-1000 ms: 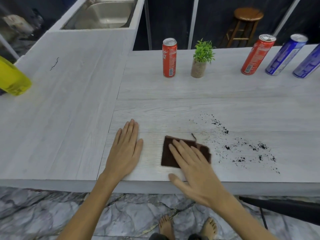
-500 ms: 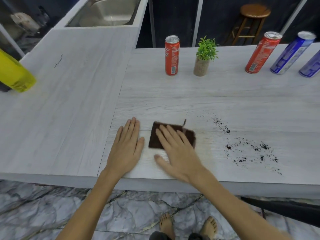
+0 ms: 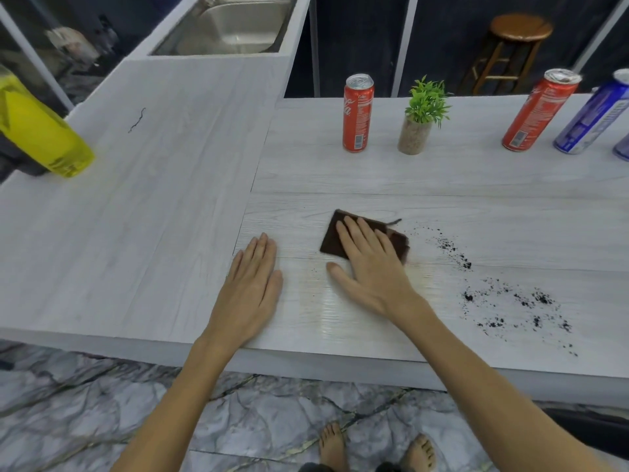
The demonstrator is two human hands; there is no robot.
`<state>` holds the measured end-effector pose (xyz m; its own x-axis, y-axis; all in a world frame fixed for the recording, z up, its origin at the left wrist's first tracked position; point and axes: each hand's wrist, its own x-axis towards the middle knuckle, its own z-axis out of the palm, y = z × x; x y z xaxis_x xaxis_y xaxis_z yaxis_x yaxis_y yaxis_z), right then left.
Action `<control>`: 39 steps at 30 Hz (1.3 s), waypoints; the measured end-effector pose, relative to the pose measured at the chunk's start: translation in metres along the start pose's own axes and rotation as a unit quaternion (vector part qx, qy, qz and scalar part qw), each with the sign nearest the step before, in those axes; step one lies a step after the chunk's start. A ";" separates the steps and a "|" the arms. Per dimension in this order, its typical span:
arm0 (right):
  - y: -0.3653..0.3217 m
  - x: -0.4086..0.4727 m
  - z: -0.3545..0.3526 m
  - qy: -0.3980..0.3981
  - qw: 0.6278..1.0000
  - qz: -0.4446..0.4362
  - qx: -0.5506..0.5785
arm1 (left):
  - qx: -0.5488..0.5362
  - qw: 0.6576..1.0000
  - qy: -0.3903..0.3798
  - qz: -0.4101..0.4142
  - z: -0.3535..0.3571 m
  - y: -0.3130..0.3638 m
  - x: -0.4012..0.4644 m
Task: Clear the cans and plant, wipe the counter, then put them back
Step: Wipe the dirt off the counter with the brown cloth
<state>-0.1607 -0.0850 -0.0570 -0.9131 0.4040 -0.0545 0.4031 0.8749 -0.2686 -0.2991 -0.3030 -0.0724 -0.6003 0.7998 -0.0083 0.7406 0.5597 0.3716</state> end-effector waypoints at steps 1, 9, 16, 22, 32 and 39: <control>-0.012 0.000 0.002 -0.005 1.000 -0.014 0.000 | 0.015 1.000 0.000 -0.003 -0.001 -0.004 -0.002; -0.012 -0.108 0.021 -0.018 0.991 -0.132 0.021 | 0.051 0.998 0.017 0.011 0.006 -0.016 -0.005; 0.009 -0.025 0.005 -0.002 1.000 -0.001 -0.016 | 0.049 0.999 0.018 0.006 0.007 -0.014 -0.005; -0.055 -0.039 0.024 -0.009 0.996 -0.093 -0.009 | 0.059 0.998 0.012 0.010 0.005 -0.015 -0.003; 0.019 -0.064 0.005 0.002 1.000 -0.027 -0.006 | 0.047 0.999 0.012 0.010 0.005 -0.013 -0.004; -0.046 -0.017 0.018 -0.002 0.999 -0.039 -0.015 | 0.059 0.998 0.013 0.008 0.005 -0.013 -0.004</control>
<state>-0.1644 -0.1366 -0.0609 -0.9421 0.3332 -0.0376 0.3320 0.9113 -0.2437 -0.3051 -0.3121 -0.0820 -0.5943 0.8039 0.0221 0.7800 0.5695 0.2594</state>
